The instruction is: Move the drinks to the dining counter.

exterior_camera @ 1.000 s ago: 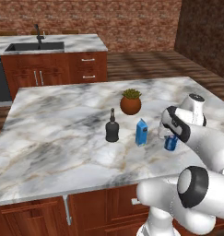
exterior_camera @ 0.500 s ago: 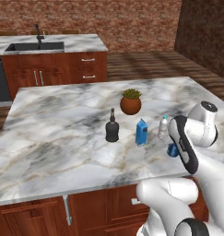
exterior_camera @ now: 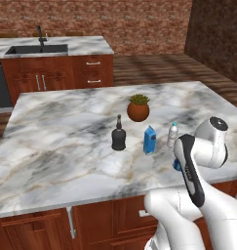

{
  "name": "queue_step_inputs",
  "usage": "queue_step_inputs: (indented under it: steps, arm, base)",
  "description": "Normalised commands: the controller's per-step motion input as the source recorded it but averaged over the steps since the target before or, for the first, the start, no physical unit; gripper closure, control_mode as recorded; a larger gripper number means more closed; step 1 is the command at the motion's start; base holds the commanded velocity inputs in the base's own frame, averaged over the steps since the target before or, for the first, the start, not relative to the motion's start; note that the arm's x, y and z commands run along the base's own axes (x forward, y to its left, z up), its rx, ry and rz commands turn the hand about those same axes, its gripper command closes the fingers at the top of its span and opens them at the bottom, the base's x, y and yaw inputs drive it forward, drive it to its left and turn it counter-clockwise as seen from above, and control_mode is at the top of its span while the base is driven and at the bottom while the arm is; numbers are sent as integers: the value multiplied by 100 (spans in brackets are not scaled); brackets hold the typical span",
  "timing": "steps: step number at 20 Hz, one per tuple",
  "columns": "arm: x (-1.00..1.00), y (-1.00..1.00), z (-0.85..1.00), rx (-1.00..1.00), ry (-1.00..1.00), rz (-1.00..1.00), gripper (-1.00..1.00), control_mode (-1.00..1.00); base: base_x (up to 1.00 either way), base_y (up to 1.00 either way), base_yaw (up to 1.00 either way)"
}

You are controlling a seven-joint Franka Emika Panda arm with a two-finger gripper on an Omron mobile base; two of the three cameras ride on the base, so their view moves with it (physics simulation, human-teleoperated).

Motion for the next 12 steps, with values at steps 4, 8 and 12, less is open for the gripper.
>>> queue_step_inputs:
  steps: [4, 8, 12]
  arm:
    - [0, 0, 0, 0, -4, 0, 100, -100]
    - [0, 0, 0, 0, -1, 0, 100, -100]
    - [0, 0, 0, 0, 0, 0, 100, 100]
  base:
    - [0, 0, 0]
    - [0, 0, 0]
    - [0, 0, 0]
